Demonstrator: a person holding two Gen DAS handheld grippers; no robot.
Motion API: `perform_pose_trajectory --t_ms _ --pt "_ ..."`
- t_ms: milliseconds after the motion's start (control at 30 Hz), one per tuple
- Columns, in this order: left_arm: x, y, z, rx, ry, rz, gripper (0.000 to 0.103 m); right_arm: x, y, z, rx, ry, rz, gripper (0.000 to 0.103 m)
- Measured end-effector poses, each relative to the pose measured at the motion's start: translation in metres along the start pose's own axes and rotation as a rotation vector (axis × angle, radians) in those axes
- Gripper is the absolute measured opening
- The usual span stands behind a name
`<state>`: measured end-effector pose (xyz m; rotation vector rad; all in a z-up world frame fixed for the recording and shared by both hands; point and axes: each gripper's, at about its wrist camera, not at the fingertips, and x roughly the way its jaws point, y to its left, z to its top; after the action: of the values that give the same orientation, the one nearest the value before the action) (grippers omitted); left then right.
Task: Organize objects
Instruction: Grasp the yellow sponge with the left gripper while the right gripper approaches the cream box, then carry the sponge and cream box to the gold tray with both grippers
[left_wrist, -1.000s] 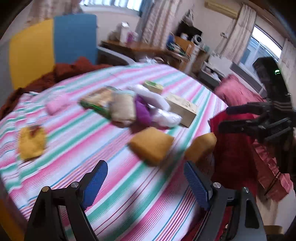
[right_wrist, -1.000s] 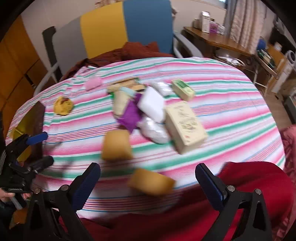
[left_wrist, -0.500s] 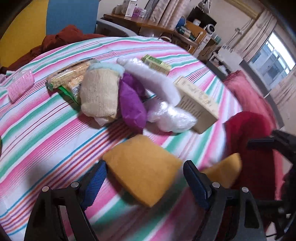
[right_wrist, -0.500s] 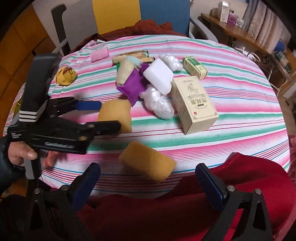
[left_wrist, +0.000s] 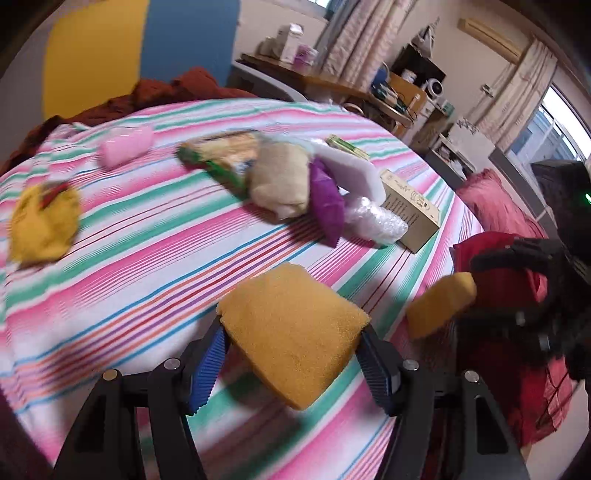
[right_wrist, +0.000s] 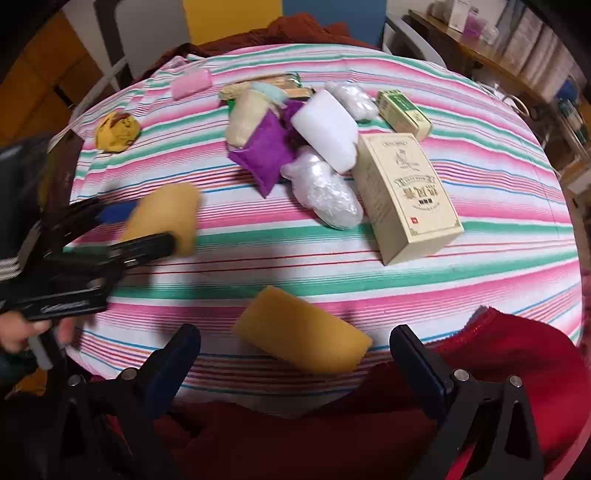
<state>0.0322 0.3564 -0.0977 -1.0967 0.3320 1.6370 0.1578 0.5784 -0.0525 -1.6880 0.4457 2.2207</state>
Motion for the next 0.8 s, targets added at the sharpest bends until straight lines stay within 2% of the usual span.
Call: perform_pose_trajectory --t_ms 67,167,300,433,533,567,667,800 --pt "-0.014 0.003 -0.007 -0.007 -0.025 0.015 0.068 -0.004 -0.001 0.0 0.002 -0.014 -0.007 0.103" --pt "-0.041 0.014 -0.018 -0.034 -0.068 0.023 0.068 -0.018 -0.018 0.008 0.078 -0.067 -0.026 0.103" --pt "-0.077 0.026 -0.03 -0.072 -0.132 0.038 0.068 -0.032 -0.043 0.035 0.14 -0.168 -0.091 0.103" --pt "-0.106 0.037 -0.039 -0.113 -0.175 0.055 0.069 -0.008 -0.057 0.068 0.109 -0.102 -0.196 0.103" --pt "-0.124 0.041 -0.045 -0.137 -0.208 0.077 0.069 0.014 -0.075 0.082 0.117 -0.034 -0.212 0.102" --pt "-0.13 0.043 -0.047 -0.145 -0.218 0.085 0.069 0.019 -0.078 0.085 0.121 -0.019 -0.212 0.097" --pt "-0.141 0.048 -0.051 -0.166 -0.24 0.096 0.069 0.033 -0.084 0.088 0.134 0.023 -0.165 0.06" --pt "-0.151 0.057 -0.057 -0.204 -0.263 0.107 0.069 0.024 -0.079 0.082 0.121 -0.002 -0.149 0.052"
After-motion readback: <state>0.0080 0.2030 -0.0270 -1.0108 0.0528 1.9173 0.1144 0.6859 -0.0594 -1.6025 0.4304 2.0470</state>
